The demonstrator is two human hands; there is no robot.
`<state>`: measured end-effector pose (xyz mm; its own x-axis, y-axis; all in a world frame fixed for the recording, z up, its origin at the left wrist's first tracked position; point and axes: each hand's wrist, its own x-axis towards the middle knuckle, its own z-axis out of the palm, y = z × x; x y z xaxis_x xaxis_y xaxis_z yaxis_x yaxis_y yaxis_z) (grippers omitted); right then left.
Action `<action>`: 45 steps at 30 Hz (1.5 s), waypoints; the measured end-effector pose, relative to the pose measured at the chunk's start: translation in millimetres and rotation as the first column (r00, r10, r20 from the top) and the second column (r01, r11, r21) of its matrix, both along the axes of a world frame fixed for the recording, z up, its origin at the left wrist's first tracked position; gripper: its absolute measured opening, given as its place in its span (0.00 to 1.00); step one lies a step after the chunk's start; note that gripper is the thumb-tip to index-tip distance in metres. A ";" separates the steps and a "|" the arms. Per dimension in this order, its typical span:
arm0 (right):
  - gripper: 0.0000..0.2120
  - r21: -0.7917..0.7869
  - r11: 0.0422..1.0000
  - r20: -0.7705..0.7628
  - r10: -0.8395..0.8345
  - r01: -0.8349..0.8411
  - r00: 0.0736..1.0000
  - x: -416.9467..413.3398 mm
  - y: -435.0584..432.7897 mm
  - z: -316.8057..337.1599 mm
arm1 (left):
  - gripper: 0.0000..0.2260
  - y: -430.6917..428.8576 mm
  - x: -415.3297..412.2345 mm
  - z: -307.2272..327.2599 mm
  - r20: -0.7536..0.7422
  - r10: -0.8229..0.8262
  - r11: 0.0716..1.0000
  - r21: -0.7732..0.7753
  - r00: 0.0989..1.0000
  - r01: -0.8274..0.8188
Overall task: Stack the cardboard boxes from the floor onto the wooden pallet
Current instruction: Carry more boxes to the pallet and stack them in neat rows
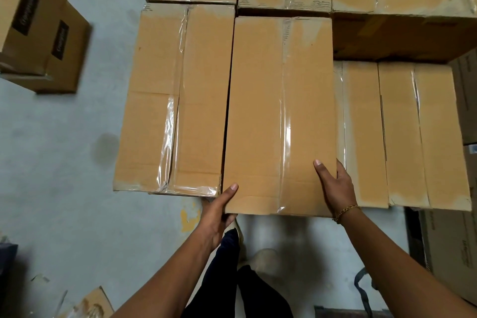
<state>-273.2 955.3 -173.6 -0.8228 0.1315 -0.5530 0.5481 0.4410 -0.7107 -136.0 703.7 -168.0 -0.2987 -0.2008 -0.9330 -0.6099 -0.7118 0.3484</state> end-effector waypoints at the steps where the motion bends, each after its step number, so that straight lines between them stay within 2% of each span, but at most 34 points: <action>1: 0.32 0.012 1.000 0.014 -0.002 0.002 1.000 0.2 0.5 -1.0 | 0.36 -0.8 0.1 0.4 -0.006 -0.027 0.999 0.029 1.000 0.027; 3: 0.33 0.031 0.999 0.041 -0.013 0.012 0.999 -0.6 -0.6 0.2 | 0.35 -1.5 0.7 0.5 -0.006 -0.066 0.997 0.047 0.998 0.067; 7: 0.31 0.050 0.998 0.046 -0.025 0.023 0.999 -4.8 -2.2 4.5 | 0.34 -2.4 2.9 2.8 0.014 -0.074 0.997 0.020 0.997 0.073; 11: 0.35 0.029 0.999 0.050 -0.035 0.034 0.998 -8.0 -4.3 6.4 | 0.32 0.3 2.3 5.4 0.004 -0.031 0.999 0.034 1.000 0.031; 14: 0.37 0.035 0.998 0.050 -0.051 0.049 0.997 -9.3 -5.2 3.9 | 0.35 2.7 -1.6 3.9 0.009 0.027 0.999 0.019 1.000 -0.027; 19: 0.52 0.038 0.998 0.061 -0.054 0.052 0.997 -11.8 -7.1 1.8 | 0.33 2.7 -6.6 -0.8 -0.012 0.053 0.998 0.026 0.999 -0.053; 23: 0.43 0.052 0.998 0.035 -0.043 0.041 0.998 -10.4 -9.0 4.1 | 0.36 2.7 -0.7 -7.8 0.003 0.044 0.999 0.019 0.999 -0.044; 27: 0.30 0.033 0.999 0.000 -0.036 0.036 0.999 -5.6 -9.3 7.9 | 0.52 1.2 1.6 -9.1 0.038 0.044 0.999 -0.024 0.998 -0.043; 29: 0.29 0.027 0.999 -0.007 -0.044 0.044 0.999 -3.0 -7.6 7.1 | 0.53 1.2 1.8 -8.7 0.043 0.048 0.999 -0.028 0.998 -0.047; 31: 0.32 0.038 0.999 -0.016 -0.037 0.038 0.999 -2.7 -7.2 5.3 | 0.53 -0.2 2.0 -9.5 0.037 0.055 0.998 -0.018 0.998 -0.054; 33: 0.32 0.044 0.998 -0.015 -0.043 0.044 0.999 -4.1 -9.0 3.4 | 0.51 -2.3 0.8 -9.3 0.021 0.059 0.998 -0.013 0.998 -0.059; 38: 0.27 0.066 0.997 -0.011 -0.046 0.047 0.999 -11.3 -16.0 2.1 | 0.34 -3.2 -8.4 -5.1 -0.003 0.060 0.998 0.010 0.998 -0.060; 42: 0.32 0.097 0.994 0.025 -0.042 0.039 0.999 -13.9 -17.5 -0.6 | 0.18 -2.1 -12.8 -4.4 -0.015 0.040 0.999 0.007 0.999 -0.040; 45: 0.36 0.107 0.994 0.029 -0.042 0.039 0.999 -13.3 -16.3 -2.7 | 0.18 -2.1 -12.8 -6.9 -0.012 0.024 1.000 0.002 1.000 -0.024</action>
